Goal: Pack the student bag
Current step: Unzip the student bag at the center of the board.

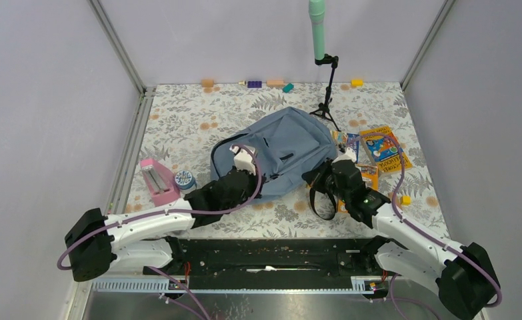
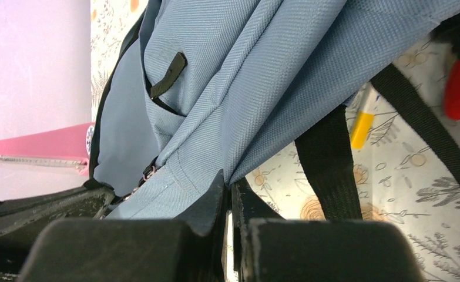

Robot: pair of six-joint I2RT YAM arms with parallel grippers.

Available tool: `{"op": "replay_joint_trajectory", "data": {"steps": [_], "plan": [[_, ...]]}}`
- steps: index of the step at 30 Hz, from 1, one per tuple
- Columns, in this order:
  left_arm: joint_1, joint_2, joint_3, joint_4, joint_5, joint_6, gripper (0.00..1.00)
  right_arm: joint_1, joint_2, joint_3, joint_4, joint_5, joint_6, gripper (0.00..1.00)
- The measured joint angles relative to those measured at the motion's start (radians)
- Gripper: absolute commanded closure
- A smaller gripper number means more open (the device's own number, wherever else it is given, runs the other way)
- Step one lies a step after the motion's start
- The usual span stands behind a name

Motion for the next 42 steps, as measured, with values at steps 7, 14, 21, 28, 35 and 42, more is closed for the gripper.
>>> {"op": "replay_joint_trajectory", "data": {"steps": [7, 14, 21, 28, 35, 42], "plan": [[0.023, -0.053, -0.055, -0.001, -0.009, -0.023, 1.0, -0.11, 0.021, 0.02, -0.039, -0.051, -0.046, 1.0], [0.098, -0.135, -0.111, -0.011, -0.006, -0.032, 1.0, -0.194, 0.021, 0.031, -0.052, -0.095, -0.088, 1.0], [0.208, -0.195, -0.145, -0.022, 0.024, -0.03, 1.0, -0.229, 0.022, 0.039, -0.064, -0.136, -0.115, 1.0], [0.357, -0.202, -0.146, -0.027, 0.065, -0.006, 1.0, -0.259, 0.03, 0.039, -0.069, -0.156, -0.137, 1.0], [0.465, -0.201, -0.15, -0.022, 0.12, 0.018, 1.0, -0.269, 0.056, 0.048, -0.079, -0.193, -0.182, 0.6], [0.474, -0.215, -0.137, -0.063, 0.212, 0.057, 1.0, -0.281, 0.015, 0.089, -0.167, -0.2, -0.332, 0.13]]}}
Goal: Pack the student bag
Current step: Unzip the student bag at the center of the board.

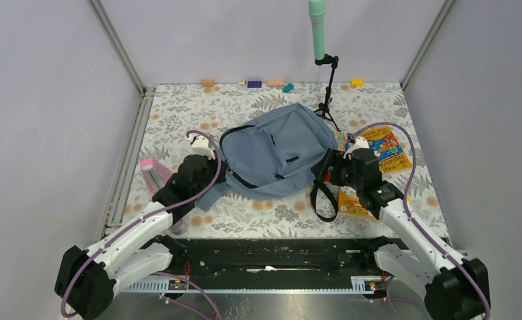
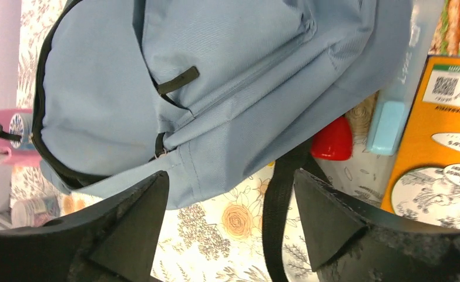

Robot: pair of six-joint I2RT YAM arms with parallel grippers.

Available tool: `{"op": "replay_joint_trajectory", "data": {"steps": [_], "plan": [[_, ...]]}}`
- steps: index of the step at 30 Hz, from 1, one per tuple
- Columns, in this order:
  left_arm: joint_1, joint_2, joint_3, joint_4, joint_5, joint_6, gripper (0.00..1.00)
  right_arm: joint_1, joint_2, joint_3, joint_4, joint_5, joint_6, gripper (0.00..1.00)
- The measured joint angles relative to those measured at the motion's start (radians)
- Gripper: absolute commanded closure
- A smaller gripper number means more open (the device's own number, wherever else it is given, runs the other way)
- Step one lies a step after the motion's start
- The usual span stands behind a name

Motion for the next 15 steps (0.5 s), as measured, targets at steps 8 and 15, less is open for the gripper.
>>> {"op": "replay_joint_trajectory", "data": {"steps": [8, 15], "plan": [[0.002, -0.039, 0.109, -0.18, 0.122, -0.001, 1.0, 0.003, -0.114, 0.053, -0.031, -0.152, -0.205, 0.13], [0.002, 0.001, 0.267, -0.336, 0.279, 0.051, 1.0, 0.261, -0.013, 0.142, 0.002, -0.151, -0.362, 0.12]]}}
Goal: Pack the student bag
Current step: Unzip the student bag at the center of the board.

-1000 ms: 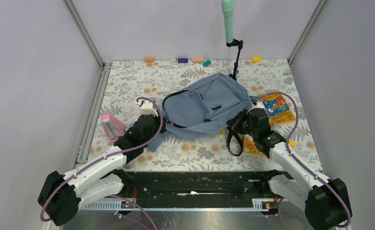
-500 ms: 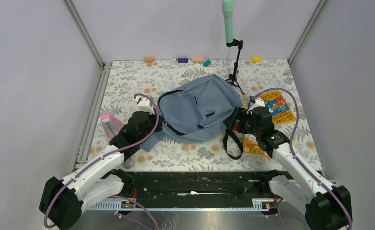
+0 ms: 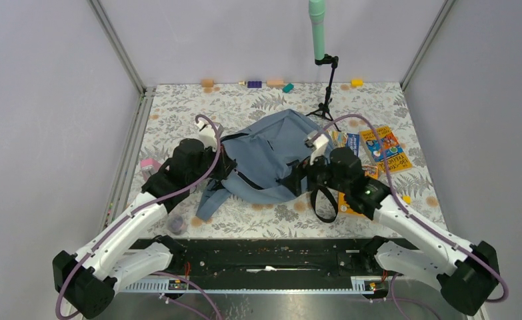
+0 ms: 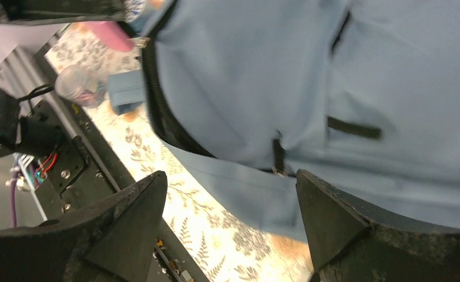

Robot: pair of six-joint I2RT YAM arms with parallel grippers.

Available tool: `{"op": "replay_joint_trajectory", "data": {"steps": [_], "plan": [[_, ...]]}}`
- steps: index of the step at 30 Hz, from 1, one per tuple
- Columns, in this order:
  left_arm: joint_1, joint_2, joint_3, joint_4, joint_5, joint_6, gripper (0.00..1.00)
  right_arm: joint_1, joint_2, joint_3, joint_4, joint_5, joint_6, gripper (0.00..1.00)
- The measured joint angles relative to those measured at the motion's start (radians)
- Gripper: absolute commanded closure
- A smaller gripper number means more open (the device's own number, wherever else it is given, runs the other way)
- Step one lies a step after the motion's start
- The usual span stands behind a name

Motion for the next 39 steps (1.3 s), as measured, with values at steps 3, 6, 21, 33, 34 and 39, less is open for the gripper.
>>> {"op": "replay_joint_trajectory", "data": {"steps": [3, 6, 21, 33, 34, 39], "plan": [[0.002, 0.018, 0.039, -0.03, 0.04, 0.047, 1.0, 0.109, 0.066, 0.002, 0.116, 0.016, -0.025, 0.11], [0.003, 0.02, 0.044, -0.038, 0.066, 0.082, 1.0, 0.174, 0.167, 0.018, 0.218, 0.032, -0.044, 0.11], [0.027, -0.026, 0.039, -0.046, 0.074, 0.193, 1.0, 0.382, 0.566, 0.229, 0.394, 0.182, -0.116, 0.19], [0.031, -0.032, 0.035, -0.052, 0.074, 0.206, 1.0, 0.388, 0.597, 0.223, 0.422, 0.246, -0.128, 0.92], [0.031, -0.032, 0.035, -0.052, 0.075, 0.206, 1.0, 0.388, 0.597, 0.223, 0.422, 0.242, -0.127, 0.98], [0.032, -0.035, 0.034, -0.053, 0.075, 0.206, 1.0, 0.388, 0.595, 0.213, 0.433, 0.23, -0.123, 1.0]]}}
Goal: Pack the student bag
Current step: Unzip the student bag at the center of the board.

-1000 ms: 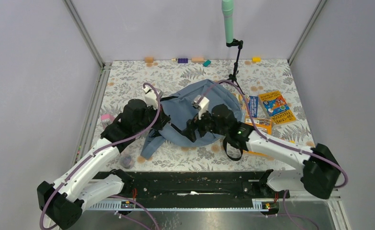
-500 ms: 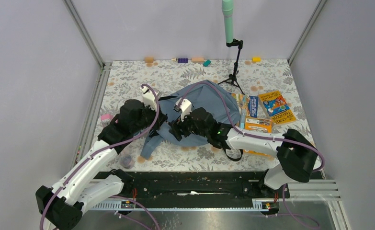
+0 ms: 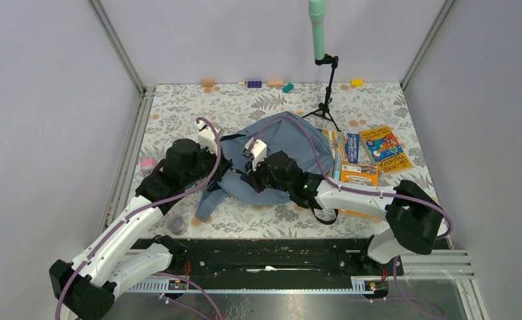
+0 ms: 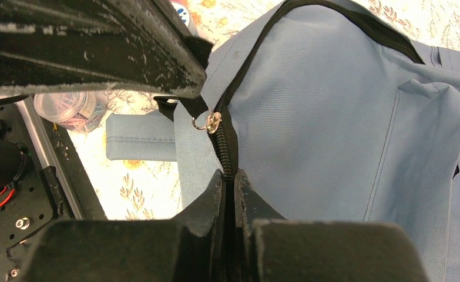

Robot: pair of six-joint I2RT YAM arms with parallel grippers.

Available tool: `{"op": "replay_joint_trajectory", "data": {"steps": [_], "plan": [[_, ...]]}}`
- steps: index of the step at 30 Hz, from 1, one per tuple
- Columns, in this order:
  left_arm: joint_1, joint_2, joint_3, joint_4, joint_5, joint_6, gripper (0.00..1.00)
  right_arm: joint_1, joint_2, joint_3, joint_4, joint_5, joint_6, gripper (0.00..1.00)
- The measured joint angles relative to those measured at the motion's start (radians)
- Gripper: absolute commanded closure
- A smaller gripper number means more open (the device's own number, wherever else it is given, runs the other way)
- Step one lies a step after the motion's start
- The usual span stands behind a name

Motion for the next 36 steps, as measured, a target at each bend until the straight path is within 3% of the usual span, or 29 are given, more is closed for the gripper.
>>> {"op": "replay_joint_trajectory", "data": {"steps": [24, 36], "plan": [[0.155, -0.061, 0.0, 0.035, 0.07, -0.081, 1.0, 0.0, -0.435, -0.206, -0.033, -0.054, -0.001, 1.0], [0.387, 0.058, 0.0, 0.06, 0.154, -0.208, 1.0, 0.0, -0.655, -0.267, -0.114, -0.06, -0.002, 1.0]]}}
